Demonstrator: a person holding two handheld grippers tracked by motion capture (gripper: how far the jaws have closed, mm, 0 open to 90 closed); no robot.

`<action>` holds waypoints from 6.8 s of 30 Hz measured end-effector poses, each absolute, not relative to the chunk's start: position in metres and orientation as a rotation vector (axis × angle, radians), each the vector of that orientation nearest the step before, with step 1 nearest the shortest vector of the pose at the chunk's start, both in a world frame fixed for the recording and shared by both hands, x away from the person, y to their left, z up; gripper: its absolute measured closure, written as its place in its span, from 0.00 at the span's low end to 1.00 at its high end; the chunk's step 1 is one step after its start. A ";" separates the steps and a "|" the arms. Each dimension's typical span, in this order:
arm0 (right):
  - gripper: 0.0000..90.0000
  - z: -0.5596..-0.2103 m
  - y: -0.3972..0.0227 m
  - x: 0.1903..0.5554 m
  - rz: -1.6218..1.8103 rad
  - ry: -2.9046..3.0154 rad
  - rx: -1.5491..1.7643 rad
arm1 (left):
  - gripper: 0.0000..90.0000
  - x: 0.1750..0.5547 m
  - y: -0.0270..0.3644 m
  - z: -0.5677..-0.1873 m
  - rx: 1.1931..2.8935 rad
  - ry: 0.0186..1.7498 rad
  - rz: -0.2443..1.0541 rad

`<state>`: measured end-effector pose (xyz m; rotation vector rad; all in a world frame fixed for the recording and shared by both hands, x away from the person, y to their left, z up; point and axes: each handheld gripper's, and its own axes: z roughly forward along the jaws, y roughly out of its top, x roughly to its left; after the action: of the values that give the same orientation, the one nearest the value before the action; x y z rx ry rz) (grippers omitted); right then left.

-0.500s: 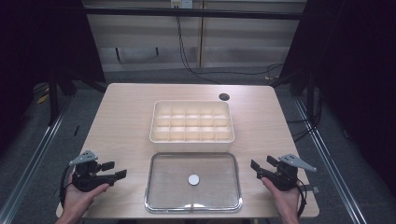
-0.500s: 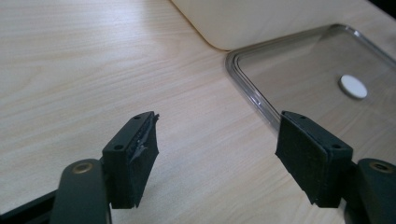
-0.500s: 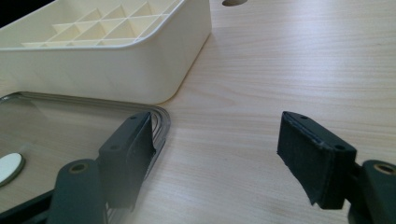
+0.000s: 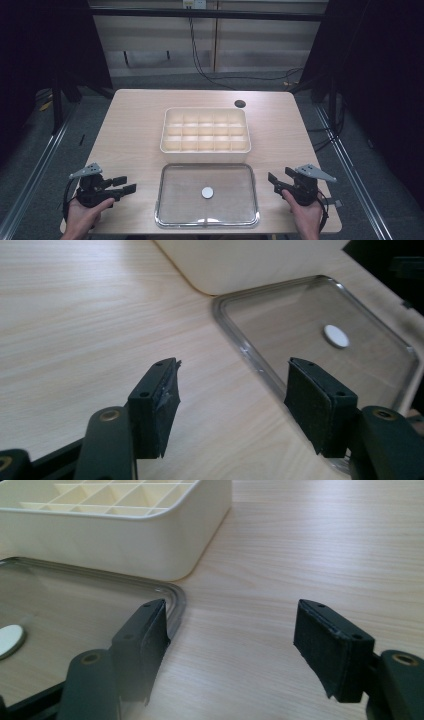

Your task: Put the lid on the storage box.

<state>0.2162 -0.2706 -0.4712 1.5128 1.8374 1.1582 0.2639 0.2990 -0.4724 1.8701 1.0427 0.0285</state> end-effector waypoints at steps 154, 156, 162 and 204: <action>0.75 -0.501 -0.241 0.265 1.695 2.078 1.828 | 0.56 0.298 0.209 -0.498 2.145 0.910 0.051; 0.76 -0.500 -0.242 0.265 1.712 2.071 1.827 | 0.55 0.298 0.209 -0.498 2.141 0.915 0.054; 0.78 -0.496 -0.243 0.263 1.737 2.075 1.778 | 0.42 0.295 0.205 -0.497 2.157 0.922 0.081; 0.76 -0.481 -0.240 0.259 1.665 2.057 1.698 | 0.61 0.301 0.223 -0.475 1.945 0.912 -0.129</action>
<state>0.2585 -0.2399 -0.4813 1.6984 2.0570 1.6645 0.3012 0.2228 -0.4752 1.9454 0.9118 -0.1286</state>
